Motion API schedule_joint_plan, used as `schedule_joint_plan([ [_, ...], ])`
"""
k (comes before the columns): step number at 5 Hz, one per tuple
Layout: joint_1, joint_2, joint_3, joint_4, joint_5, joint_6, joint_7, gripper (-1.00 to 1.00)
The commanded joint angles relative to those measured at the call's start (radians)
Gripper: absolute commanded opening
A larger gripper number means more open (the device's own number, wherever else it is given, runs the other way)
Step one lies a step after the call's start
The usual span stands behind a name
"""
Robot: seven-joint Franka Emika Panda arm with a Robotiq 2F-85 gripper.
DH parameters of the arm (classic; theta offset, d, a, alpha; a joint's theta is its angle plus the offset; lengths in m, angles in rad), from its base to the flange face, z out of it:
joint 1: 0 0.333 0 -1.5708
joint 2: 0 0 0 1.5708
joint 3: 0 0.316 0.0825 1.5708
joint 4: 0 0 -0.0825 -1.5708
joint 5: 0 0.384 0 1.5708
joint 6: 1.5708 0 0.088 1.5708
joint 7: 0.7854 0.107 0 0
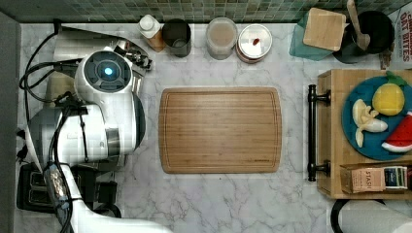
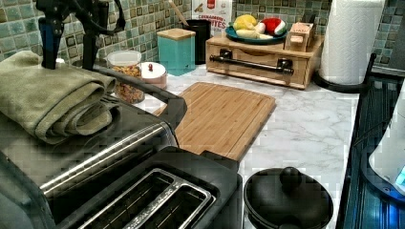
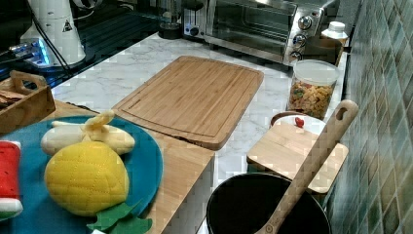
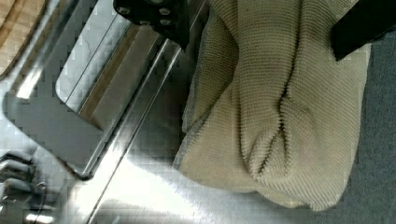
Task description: Pick up the towel.
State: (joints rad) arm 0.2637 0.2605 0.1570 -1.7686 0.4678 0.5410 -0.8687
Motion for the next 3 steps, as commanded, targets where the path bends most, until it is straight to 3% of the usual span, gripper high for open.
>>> schedule_joint_plan([
  [1,-0.004,0.040,0.049,0.139,0.157,0.009,-0.014,1.00],
  [2,0.019,0.099,0.037,0.188,0.144,-0.038,0.039,1.00],
  [3,0.041,0.143,0.025,0.226,0.109,-0.046,0.109,0.28],
])
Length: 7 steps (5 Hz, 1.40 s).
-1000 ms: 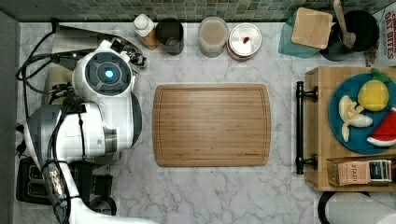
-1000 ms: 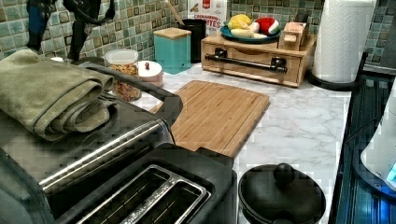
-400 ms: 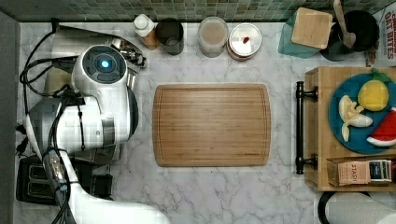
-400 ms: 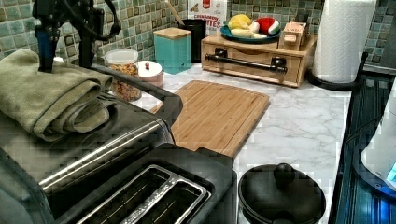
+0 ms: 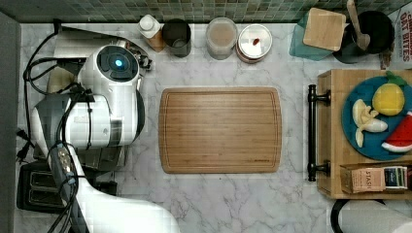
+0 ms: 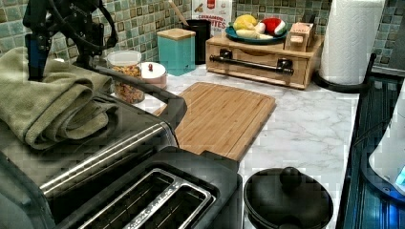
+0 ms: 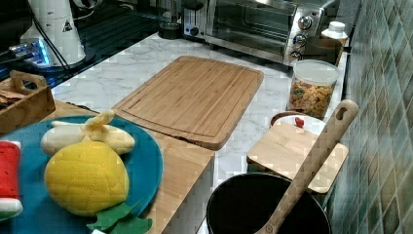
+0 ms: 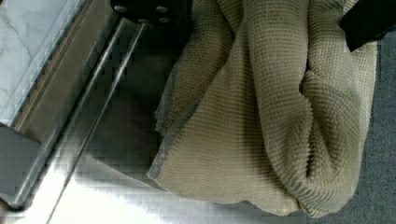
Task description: Pick up the towel.
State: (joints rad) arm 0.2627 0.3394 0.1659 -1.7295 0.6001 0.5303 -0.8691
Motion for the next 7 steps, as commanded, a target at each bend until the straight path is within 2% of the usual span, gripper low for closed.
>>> schedule_joint_plan([
  [1,0.059,0.074,0.009,0.192,-0.042,-0.030,0.158,-1.00],
  [3,0.078,0.100,0.028,0.248,-0.074,-0.095,0.191,-1.00],
  [4,0.066,0.012,0.005,0.178,-0.090,-0.017,0.197,-1.00],
  [5,0.030,-0.099,-0.026,0.087,-0.081,0.079,0.207,-1.00],
  [7,-0.087,-0.294,-0.081,-0.098,-0.006,0.209,0.158,-1.00],
])
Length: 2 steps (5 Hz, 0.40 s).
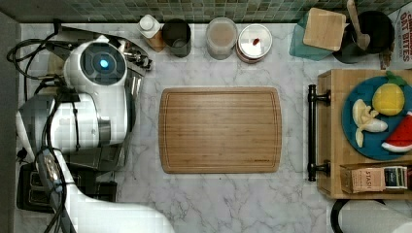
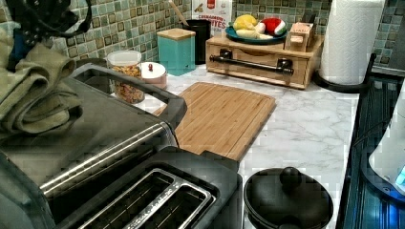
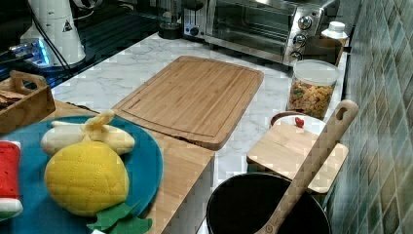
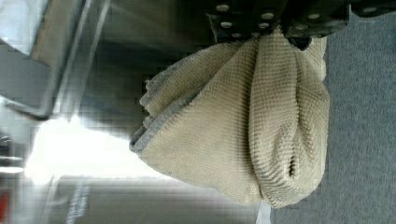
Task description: Pick up the towel.
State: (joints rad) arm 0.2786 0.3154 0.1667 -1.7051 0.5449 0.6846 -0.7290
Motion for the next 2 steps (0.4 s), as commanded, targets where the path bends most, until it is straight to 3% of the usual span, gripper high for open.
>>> schedule_joint_plan([
  [1,-0.127,-0.339,-0.128,-0.200,0.073,0.088,0.022,-1.00],
  [2,-0.119,-0.379,-0.182,-0.238,-0.044,0.139,0.114,-1.00],
])
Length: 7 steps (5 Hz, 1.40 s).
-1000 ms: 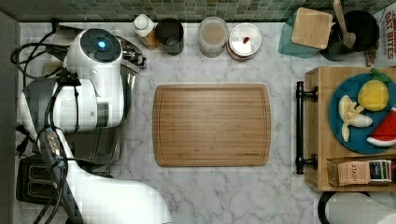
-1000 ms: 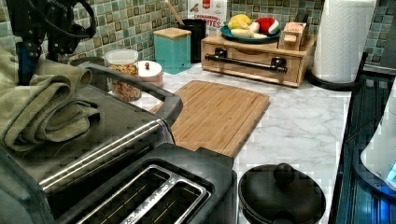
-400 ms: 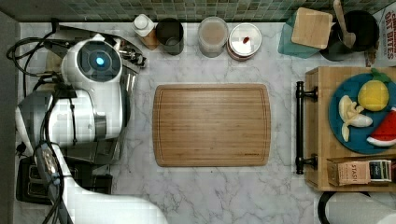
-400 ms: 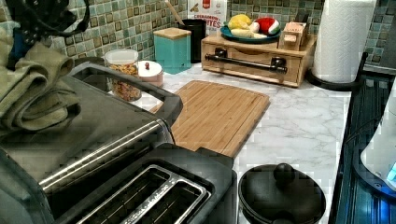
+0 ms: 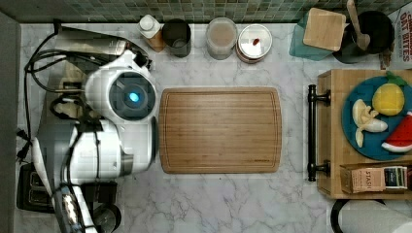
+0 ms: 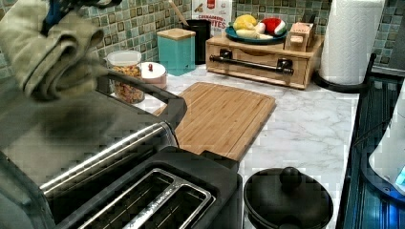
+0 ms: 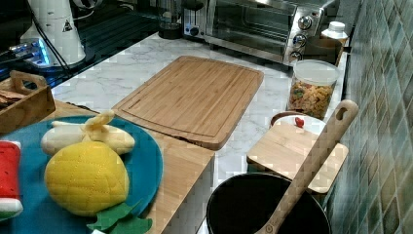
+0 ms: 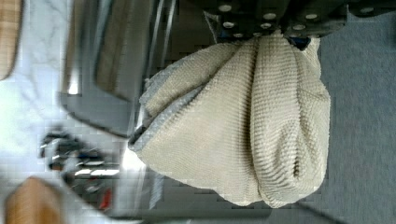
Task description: Pick up the towel.
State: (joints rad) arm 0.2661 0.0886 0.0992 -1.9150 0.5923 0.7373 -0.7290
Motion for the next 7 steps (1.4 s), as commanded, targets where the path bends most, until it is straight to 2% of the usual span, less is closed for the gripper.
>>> schedule_joint_plan([
  [1,-0.129,-0.143,-0.149,-0.011,-0.253,0.022,0.260,-1.00],
  [2,-0.151,-0.119,-0.175,0.027,-0.418,-0.066,0.391,-1.00],
  [3,-0.141,-0.115,-0.217,0.039,-0.503,-0.107,0.467,-1.00],
  [4,-0.141,-0.114,-0.223,0.063,-0.539,-0.184,0.448,-1.00],
  [5,-0.166,-0.081,-0.196,0.112,-0.555,-0.269,0.447,-1.00],
  [7,-0.202,-0.081,-0.160,0.112,-0.556,-0.269,0.447,-1.00],
])
